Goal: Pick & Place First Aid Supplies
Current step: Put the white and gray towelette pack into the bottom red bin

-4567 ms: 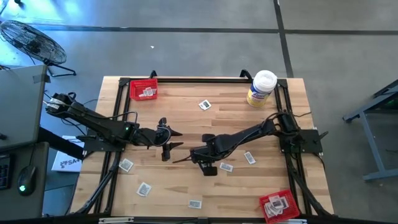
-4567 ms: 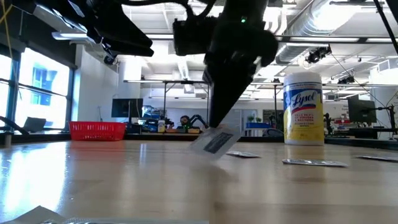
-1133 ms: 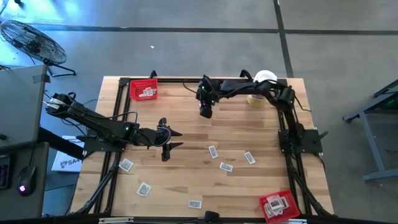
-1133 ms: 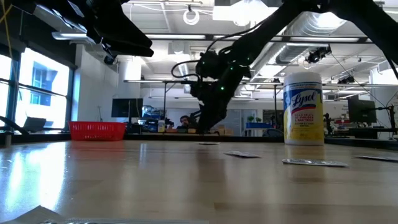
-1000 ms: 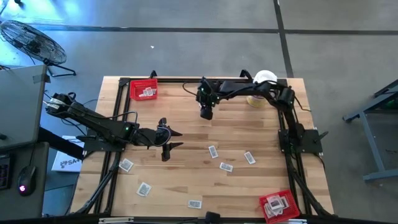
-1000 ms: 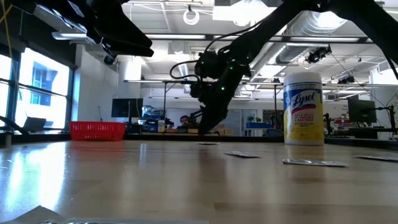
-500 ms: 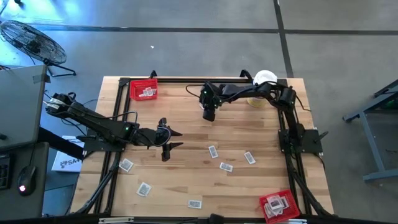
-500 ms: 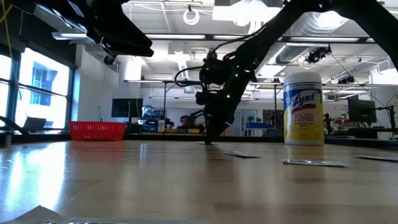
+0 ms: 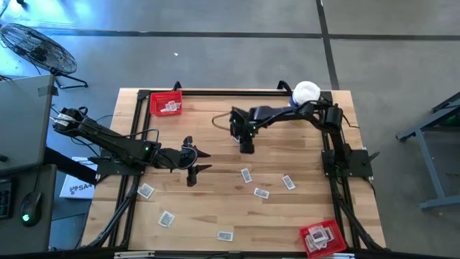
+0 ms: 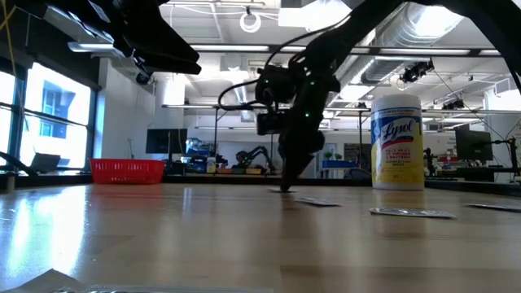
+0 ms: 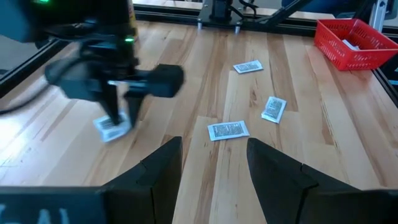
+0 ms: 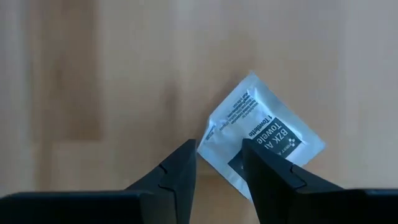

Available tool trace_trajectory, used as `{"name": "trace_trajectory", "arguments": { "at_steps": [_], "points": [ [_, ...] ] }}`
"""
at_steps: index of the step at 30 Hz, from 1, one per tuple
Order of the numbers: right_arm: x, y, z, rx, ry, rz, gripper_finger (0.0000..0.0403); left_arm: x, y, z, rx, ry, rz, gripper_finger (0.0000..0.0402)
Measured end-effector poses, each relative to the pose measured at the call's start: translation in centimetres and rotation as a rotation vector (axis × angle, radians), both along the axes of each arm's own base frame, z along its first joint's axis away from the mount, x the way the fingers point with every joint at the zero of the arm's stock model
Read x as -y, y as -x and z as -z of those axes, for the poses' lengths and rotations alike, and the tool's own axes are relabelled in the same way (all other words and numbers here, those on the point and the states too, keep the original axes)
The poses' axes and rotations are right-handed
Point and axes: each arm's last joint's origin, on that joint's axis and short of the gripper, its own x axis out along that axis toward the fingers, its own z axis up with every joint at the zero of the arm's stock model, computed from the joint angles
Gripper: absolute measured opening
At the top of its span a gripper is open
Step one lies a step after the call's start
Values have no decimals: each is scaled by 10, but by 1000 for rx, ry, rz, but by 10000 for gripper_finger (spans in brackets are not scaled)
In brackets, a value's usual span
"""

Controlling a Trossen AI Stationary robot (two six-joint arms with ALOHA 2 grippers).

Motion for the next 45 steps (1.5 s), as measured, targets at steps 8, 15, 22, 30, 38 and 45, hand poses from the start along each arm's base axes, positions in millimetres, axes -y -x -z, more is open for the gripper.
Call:
{"name": "trace_trajectory", "arguments": {
  "at_steps": [8,15,22,30,38,45],
  "points": [
    [-38,-3,-10,-31,77,-49,124,0,0,0,1,0,0,179],
    [-56,-5,-12,-39,79,-25,124,0,0,0,0,0,0,179],
    [-64,-7,-12,-36,111,1,124,0,0,0,0,0,0,179],
    [-53,-2,0,4,75,87,100,0,0,0,0,0,0,179],
    [-54,6,10,-30,115,104,47,0,0,0,0,0,0,179],
    [-58,3,4,-30,119,142,6,0,0,0,0,0,0,179]
  ]
}}
